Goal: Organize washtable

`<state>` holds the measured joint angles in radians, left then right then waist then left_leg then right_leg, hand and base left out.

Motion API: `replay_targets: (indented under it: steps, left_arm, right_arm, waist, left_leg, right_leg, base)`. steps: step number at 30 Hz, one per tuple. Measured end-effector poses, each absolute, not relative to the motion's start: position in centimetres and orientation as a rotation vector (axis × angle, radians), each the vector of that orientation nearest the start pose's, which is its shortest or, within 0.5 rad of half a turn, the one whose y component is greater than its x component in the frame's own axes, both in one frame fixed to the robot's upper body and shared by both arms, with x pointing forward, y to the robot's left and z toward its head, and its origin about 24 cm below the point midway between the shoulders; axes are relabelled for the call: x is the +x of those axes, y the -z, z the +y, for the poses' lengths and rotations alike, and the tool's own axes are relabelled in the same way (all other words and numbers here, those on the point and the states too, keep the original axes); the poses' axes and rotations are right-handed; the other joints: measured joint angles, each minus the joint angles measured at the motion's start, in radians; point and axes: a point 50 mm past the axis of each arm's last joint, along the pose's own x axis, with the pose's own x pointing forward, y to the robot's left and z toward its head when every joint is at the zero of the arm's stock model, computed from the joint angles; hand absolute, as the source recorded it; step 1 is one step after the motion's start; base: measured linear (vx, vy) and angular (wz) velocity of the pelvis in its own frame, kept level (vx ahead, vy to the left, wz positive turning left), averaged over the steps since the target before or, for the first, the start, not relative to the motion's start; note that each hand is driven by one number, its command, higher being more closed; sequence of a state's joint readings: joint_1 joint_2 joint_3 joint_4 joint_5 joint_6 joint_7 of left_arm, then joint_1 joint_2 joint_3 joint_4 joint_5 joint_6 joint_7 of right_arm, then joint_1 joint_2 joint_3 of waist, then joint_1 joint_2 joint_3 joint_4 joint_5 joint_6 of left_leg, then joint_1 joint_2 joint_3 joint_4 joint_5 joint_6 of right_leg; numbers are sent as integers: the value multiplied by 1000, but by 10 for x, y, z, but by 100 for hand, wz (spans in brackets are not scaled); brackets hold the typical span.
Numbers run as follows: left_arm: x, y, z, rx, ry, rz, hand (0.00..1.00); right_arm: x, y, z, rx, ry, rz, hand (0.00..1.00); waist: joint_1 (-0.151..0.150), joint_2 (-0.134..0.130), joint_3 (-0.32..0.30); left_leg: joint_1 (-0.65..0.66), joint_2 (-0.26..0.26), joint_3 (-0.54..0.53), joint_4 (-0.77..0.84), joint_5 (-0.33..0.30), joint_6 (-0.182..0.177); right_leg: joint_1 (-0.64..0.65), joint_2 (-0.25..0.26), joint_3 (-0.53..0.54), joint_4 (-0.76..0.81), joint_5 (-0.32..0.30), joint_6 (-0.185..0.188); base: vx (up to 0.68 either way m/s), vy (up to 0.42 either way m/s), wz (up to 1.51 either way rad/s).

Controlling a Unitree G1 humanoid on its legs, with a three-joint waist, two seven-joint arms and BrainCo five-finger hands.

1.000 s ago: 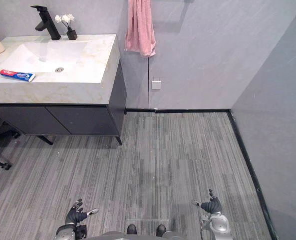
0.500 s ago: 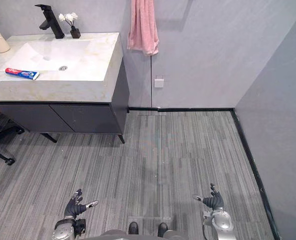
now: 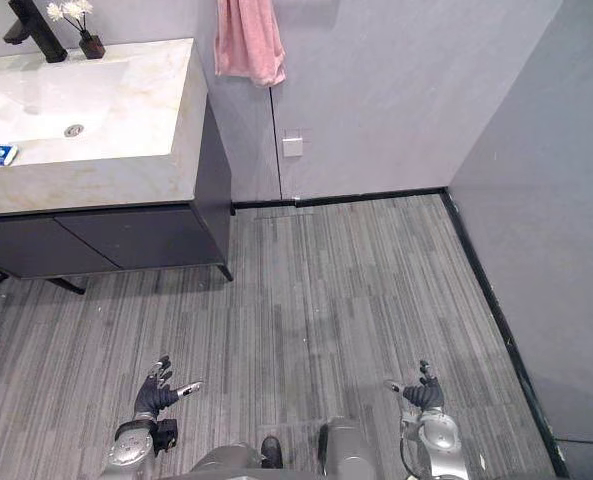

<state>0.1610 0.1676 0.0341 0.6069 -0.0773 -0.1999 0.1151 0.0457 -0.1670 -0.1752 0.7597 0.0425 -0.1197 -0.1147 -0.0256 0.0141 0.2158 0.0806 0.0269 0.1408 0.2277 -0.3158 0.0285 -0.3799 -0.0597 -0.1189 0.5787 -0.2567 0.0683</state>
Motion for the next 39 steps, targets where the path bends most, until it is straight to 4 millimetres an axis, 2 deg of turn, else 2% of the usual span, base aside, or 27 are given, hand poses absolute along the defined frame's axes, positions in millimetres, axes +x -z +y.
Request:
replay_targets:
  steps: [1,2,3,4,5,6,8,10,12,14,15,17,18,19,20,22,23,25,26,27,30,32,33,35,36,38,39]
  left_arm:
    - [162,93,222,117,-247,544,0]
    - [165,92,223,120,-245,534,0]
    - [166,91,223,124,-243,534,0]
    - [168,92,219,115,-238,533,0]
    - [172,91,216,107,-232,525,0]
    - [173,91,216,107,-232,521,0]
    - [173,92,212,89,-234,524,0]
    - [164,96,209,72,-237,544,0]
    - [163,95,206,56,-236,538,0]
    - [164,95,204,46,-237,534,0]
    - [167,94,204,38,-239,528,0]
    - [165,95,202,29,-240,535,0]
    - [163,96,199,19,-240,541,0]
    - [158,99,201,23,-247,557,0]
    - [159,99,205,32,-250,563,0]
    - [164,99,201,25,-240,560,0]
    - [162,100,200,32,-231,572,0]
    - [160,102,200,44,-220,585,0]
    - [160,102,200,52,-217,586,0]
    - [160,101,200,53,-218,585,0]
    - [165,98,198,45,-217,565,0]
    - [169,96,196,36,-217,552,0]
    - [169,96,193,28,-215,549,0]
    - [168,98,194,30,-216,557,0]
    - [165,101,192,32,-213,576,0]
    - [162,104,188,16,-214,587,0]
    - [164,104,181,-9,-210,585,0]
  right_arm:
    - [170,103,-245,-104,358,655,0]
    - [172,103,-243,-106,346,652,0]
    - [170,104,-241,-109,339,656,0]
    - [167,104,-244,-114,342,663,0]
    - [169,104,-244,-116,340,660,0]
    - [170,103,-242,-114,335,655,0]
    - [171,103,-238,-111,322,649,0]
    - [178,99,-225,-86,287,608,0]
    - [184,93,-221,-70,287,566,0]
    - [191,90,-222,-65,287,548,0]
    - [197,87,-223,-58,295,535,0]
    - [199,86,-225,-55,315,531,0]
    - [196,87,-229,-64,330,537,0]
    - [193,89,-231,-71,332,552,0]
    - [191,93,-227,-61,329,572,0]
    - [185,96,-229,-59,343,595,0]
    - [179,100,-227,-50,346,614,0]
    - [171,105,-224,-44,345,636,0]
    - [168,107,-220,-37,341,649,0]
    - [165,109,-216,-27,333,661,0]
    - [166,106,-210,-8,329,634,0]
    - [167,104,-209,-6,329,626,0]
    - [166,105,-209,-5,330,628,0]
    - [162,108,-207,2,331,646,0]
    - [156,114,-206,6,333,682,0]
    - [150,117,-204,12,335,700,0]
    - [149,116,-203,10,332,695,0]
  waist:
    - [-3,2,2]
    - [-11,4,3]
    - [-17,-19,-6]
    - [-20,-4,-4]
    - [-23,18,-6]
    - [-23,19,-4]
    - [-12,32,4]
    - [16,16,16]
    - [42,1,21]
    - [57,0,24]
    - [69,4,36]
    - [71,-2,43]
    - [70,19,34]
    - [84,29,30]
    - [92,3,29]
    - [93,-8,23]
    - [93,-21,25]
    - [84,-28,25]
    - [78,-28,24]
    - [68,-32,22]
    - [63,-39,17]
    - [61,-41,16]
    - [60,-42,14]
    - [61,-61,1]
    - [60,-65,-9]
    - [63,-46,-19]
    - [63,-22,-17]
  left_leg:
    - [9,11,-6,-4,-4,-9]
    - [25,24,-20,-12,-15,-34]
    - [50,28,-45,-14,-33,-65]
    - [63,49,-72,1,-49,-90]
    - [30,84,-98,73,-35,-114]
    - [4,94,-111,138,-19,-130]
    - [-107,120,-134,456,102,-104]
    - [-228,172,-120,797,99,-80]
    - [-327,175,-92,853,89,-62]
    - [-430,143,-84,764,70,-70]
    - [-469,114,-82,631,63,-71]
    - [-487,39,-85,355,91,-93]
    - [-478,16,-103,166,179,-91]
    - [-478,8,-125,143,318,-13]
    - [-479,-10,-108,176,290,-7]
    - [-459,-35,-93,199,221,13]
    - [-403,-61,-79,191,185,36]
    - [-338,-83,-80,192,142,58]
    - [-283,-90,-81,193,121,67]
    - [-230,-95,-87,179,110,73]
    - [-139,-98,-109,125,92,78]
    - [-95,-90,-126,96,85,72]
    - [-66,-83,-143,87,74,52]
    - [-50,-82,-163,92,48,21]
    - [-43,-71,-198,117,14,-10]
    - [-72,-33,-209,201,5,-32]
    - [-149,11,-185,387,6,-50]
  right_leg:
    - [-16,7,-8,-38,9,5]
    - [-37,17,-12,-107,56,-11]
    - [-45,15,-10,-153,154,-40]
    - [-38,11,-33,-117,183,-85]
    - [-24,29,-67,-106,150,-110]
    - [-5,35,-75,-117,127,-114]
    - [111,74,-88,-192,109,-137]
    - [308,108,-67,-301,98,-156]
    - [405,112,-43,-363,94,-161]
    - [463,108,-24,-427,94,-161]
    - [498,103,-6,-458,93,-159]
    - [542,75,14,-481,60,-125]
    - [562,79,30,-478,32,-106]
    - [578,82,63,-458,-23,-81]
    - [583,59,77,-433,-46,-67]
    - [531,19,92,-274,-59,-47]
    - [454,-8,103,-39,-42,-3]
    - [362,-39,119,224,12,91]
    - [301,-52,124,375,2,77]
    - [247,-58,114,441,-12,56]
    - [123,-60,86,387,-50,24]
    - [90,-40,83,225,-53,17]
    - [99,-17,99,52,-41,19]
    - [113,2,127,-119,49,-17]
    - [133,5,114,-141,135,-38]
    - [170,24,61,-171,118,-59]
    - [218,52,29,-213,111,-76]
  base:
    - [474,-116,32]
    - [632,-178,43]
    - [708,-231,61]
    - [716,-264,57]
    - [591,-246,45]
    - [560,-260,29]
    - [511,-229,12]
    - [540,-196,-12]
    - [459,-126,-28]
    - [415,-38,-36]
    - [399,57,-41]
    - [449,122,-36]
    - [448,181,-55]
    - [460,207,-57]
    - [569,248,-41]
    - [470,198,-6]
    - [459,196,-5]
    - [454,166,7]
    - [438,109,26]
    - [425,94,26]
    - [399,20,22]
    - [349,-65,36]
    - [337,-119,45]
    - [323,-156,60]
    - [330,-223,71]
    - [383,-291,70]
    - [333,-270,51]
